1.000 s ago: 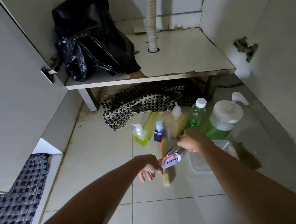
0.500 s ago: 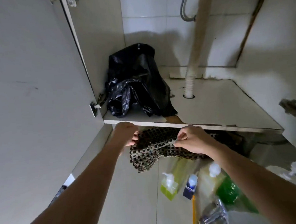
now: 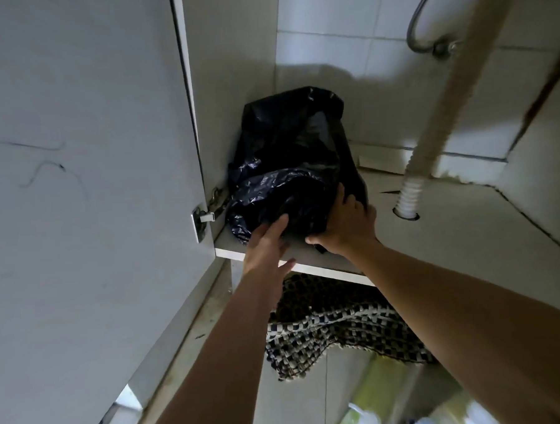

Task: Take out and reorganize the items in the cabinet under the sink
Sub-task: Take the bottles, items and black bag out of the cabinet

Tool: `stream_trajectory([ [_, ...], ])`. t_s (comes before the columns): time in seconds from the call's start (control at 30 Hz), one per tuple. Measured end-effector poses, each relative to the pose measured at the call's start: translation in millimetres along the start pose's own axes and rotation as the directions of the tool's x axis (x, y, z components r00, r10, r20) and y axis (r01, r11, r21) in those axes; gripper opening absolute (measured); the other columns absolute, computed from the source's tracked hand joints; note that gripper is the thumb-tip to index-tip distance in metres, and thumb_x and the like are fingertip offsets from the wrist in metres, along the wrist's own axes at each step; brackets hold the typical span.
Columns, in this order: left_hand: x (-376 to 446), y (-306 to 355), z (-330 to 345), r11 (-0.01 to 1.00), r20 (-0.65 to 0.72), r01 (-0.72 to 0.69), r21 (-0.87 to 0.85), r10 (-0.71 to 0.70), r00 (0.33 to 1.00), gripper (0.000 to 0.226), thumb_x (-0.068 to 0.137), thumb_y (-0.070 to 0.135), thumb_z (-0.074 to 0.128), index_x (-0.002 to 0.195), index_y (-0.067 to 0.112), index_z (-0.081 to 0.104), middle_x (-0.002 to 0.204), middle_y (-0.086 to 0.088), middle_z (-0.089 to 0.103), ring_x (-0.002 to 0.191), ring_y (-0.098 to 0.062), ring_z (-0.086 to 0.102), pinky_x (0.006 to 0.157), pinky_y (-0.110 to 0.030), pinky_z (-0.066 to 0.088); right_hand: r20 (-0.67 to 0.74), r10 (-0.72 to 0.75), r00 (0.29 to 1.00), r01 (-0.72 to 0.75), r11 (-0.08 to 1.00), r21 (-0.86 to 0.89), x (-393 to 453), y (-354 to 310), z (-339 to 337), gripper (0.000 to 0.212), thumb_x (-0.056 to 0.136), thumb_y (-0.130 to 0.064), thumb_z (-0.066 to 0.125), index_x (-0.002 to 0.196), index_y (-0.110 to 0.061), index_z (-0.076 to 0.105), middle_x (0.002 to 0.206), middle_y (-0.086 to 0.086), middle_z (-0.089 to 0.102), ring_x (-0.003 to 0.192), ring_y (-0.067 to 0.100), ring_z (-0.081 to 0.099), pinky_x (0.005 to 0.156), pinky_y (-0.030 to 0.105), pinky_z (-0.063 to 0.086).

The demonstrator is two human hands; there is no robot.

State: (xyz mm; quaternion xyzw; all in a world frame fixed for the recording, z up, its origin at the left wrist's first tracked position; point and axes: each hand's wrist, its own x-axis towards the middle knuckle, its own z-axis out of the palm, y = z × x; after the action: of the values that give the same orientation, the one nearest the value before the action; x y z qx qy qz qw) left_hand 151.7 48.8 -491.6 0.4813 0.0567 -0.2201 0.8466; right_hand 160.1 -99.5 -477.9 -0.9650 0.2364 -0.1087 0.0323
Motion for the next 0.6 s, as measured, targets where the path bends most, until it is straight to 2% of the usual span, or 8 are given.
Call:
stream_trajectory([
  [0.1,9.7,-1.0,-3.8,1.000,0.008,0.008,-0.018,-0.008,1.000,0.059,0.085,0.033,0.068,0.137,0.019,0.045,0.133,-0.006,0.052,0.123,-0.024,0.050,0.100,-0.044,0.044,-0.002,0.010,1.000,-0.010,0.999,-0.039,2.3,6.2,17.8,0.105,0.074,-0.055,0.065,0.149,-0.009,0.008,0.142,0.016,0.040,0.132,0.033,0.038,0.112,0.050,0.019],
  [0.17,12.3,-2.5,-6.1,1.000,-0.010,0.011,-0.015,-0.011,1.000,0.060,0.085,0.034,0.069,0.137,0.018,0.045,0.135,-0.007,0.051,0.122,-0.024,0.050,0.101,-0.043,0.044,-0.016,-0.007,1.000,0.007,0.999,-0.048,3.3,6.6,20.3,0.069,0.083,-0.041,0.058,0.139,-0.009,0.033,0.126,0.012,0.056,0.123,0.032,0.048,0.109,0.049,0.023],
  [0.23,13.8,-4.0,-5.4,1.000,-0.026,0.008,-0.007,-0.008,1.000,0.064,0.082,0.038,0.070,0.137,0.016,0.044,0.134,-0.008,0.051,0.123,-0.025,0.050,0.101,-0.043,0.044,-0.060,-0.053,0.997,0.051,0.998,-0.024,0.4,7.7,13.3,0.022,0.085,-0.024,0.055,0.105,-0.013,0.056,0.098,0.007,0.063,0.111,0.030,0.055,0.105,0.045,0.027],
  [0.27,14.5,-4.2,-3.9,1.000,-0.029,0.010,0.001,-0.010,1.000,0.069,0.079,0.042,0.072,0.136,0.015,0.044,0.134,-0.008,0.051,0.124,-0.026,0.050,0.101,-0.044,0.045,-0.063,-0.067,0.996,0.067,0.998,0.005,-2.5,8.7,6.6,0.006,0.085,-0.019,0.055,0.089,-0.015,0.055,0.086,0.005,0.059,0.107,0.030,0.057,0.103,0.042,0.028],
  [0.33,15.2,-0.7,-0.7,0.999,-0.017,0.028,0.031,-0.027,0.999,0.087,0.064,0.058,0.075,0.135,0.017,0.045,0.134,-0.007,0.052,0.124,-0.026,0.049,0.097,-0.044,0.045,-0.073,-0.110,0.991,0.113,0.992,0.047,-10.6,8.9,-8.5,0.003,0.085,-0.016,0.055,0.083,-0.017,0.056,0.082,0.006,0.059,0.102,0.030,0.059,0.098,0.039,0.030],
  [0.4,14.7,6.8,1.8,0.997,0.018,0.055,0.063,-0.056,0.998,0.091,0.054,0.070,0.070,0.127,0.017,0.052,0.129,-0.007,0.056,0.118,-0.026,0.050,0.092,-0.044,0.043,-0.080,-0.206,0.975,0.209,0.977,0.032,-25.0,7.6,-20.6,0.013,0.084,-0.016,0.055,0.095,-0.018,0.060,0.091,0.006,0.066,0.102,0.029,0.059,0.095,0.038,0.031],
  [0.5,14.0,16.0,8.1,0.993,0.109,0.114,0.026,-0.116,0.987,0.064,0.072,0.070,0.059,0.109,0.018,0.067,0.111,-0.009,0.069,0.103,-0.028,0.058,0.088,-0.044,0.045,-0.114,-0.386,0.915,0.394,0.917,0.056,-58.1,12.0,-29.6,0.016,0.081,-0.013,0.055,0.094,-0.022,0.060,0.094,0.002,0.067,0.104,0.025,0.057,0.092,0.038,0.030],
  [0.6,1.7,13.6,18.6,0.985,0.042,0.173,0.011,-0.174,0.984,0.037,0.092,0.044,0.052,0.093,0.012,0.069,0.086,-0.009,0.074,0.086,-0.025,0.065,0.079,-0.038,0.052,-0.097,-0.475,0.875,0.485,0.863,0.140,-90.6,19.2,-34.6,0.016,0.084,-0.008,0.051,0.094,-0.016,0.061,0.099,0.002,0.065,0.109,0.022,0.051,0.099,0.039,0.026],
])
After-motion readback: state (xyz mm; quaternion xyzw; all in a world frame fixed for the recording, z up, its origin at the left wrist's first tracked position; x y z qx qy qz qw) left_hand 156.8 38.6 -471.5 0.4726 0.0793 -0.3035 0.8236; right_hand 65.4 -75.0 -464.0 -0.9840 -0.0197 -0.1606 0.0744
